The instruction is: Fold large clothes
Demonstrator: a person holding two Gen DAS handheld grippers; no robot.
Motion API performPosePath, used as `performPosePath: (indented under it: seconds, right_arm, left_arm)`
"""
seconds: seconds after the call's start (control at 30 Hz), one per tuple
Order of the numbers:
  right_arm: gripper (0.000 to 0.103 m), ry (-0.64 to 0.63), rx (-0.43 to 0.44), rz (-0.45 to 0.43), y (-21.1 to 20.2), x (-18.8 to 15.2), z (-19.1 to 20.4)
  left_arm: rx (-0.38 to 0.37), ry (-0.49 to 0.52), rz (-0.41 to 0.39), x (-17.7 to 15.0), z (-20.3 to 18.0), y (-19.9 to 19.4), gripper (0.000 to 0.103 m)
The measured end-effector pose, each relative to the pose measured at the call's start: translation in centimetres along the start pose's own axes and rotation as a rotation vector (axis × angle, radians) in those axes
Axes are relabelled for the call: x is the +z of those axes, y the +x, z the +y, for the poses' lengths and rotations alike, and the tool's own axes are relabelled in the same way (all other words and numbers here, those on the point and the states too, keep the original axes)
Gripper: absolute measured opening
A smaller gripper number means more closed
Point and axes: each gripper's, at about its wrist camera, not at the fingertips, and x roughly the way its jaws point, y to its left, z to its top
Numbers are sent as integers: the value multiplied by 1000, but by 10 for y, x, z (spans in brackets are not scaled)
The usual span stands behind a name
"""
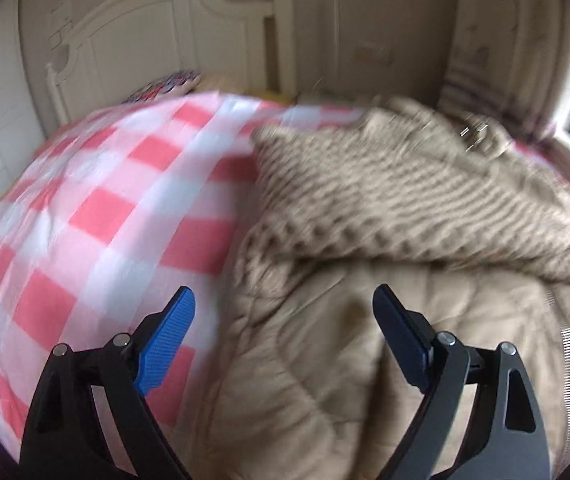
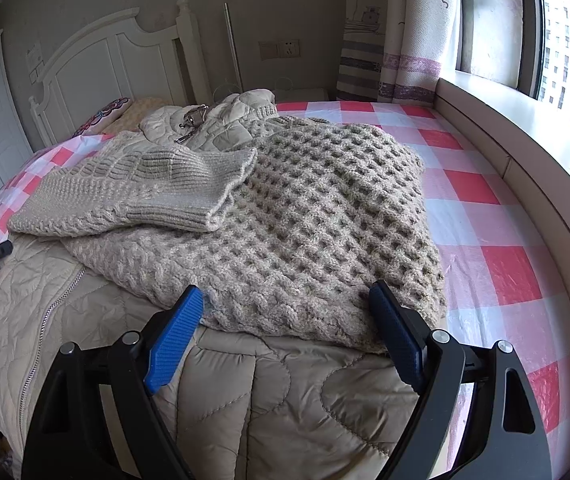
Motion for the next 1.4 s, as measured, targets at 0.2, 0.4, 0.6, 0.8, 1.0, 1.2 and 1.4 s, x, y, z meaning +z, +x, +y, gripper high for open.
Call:
performPosePath:
  seconds: [0.2, 0.4, 0.6, 0.8, 1.0, 1.2, 1.4]
  right_arm:
    - [81, 60, 29, -66, -17, -3, -3]
    - [77, 239, 315, -123, -40, 13, 9]
    - [75, 356, 436, 65, 8, 42, 51]
    - [57, 520, 420, 80, 63, 49, 51]
    - [13, 432, 431, -70, 31, 52, 62]
    - [13, 318, 360, -135, -2, 49, 62]
    - [21, 425, 321, 17, 40, 26, 32]
  left_arm:
    - [34, -63, 43, 2, 6, 23, 90]
    - [-20, -162, 97, 1, 28, 33, 94]
    - [-18, -210, 77, 0, 37, 29, 94]
    - [-38, -268, 69, -3, 48, 28, 94]
    - [-43, -280, 63, -3, 50, 28, 94]
    - [-40, -312, 58, -4, 54, 27, 94]
    - [-38, -323, 61, -5, 57, 27, 94]
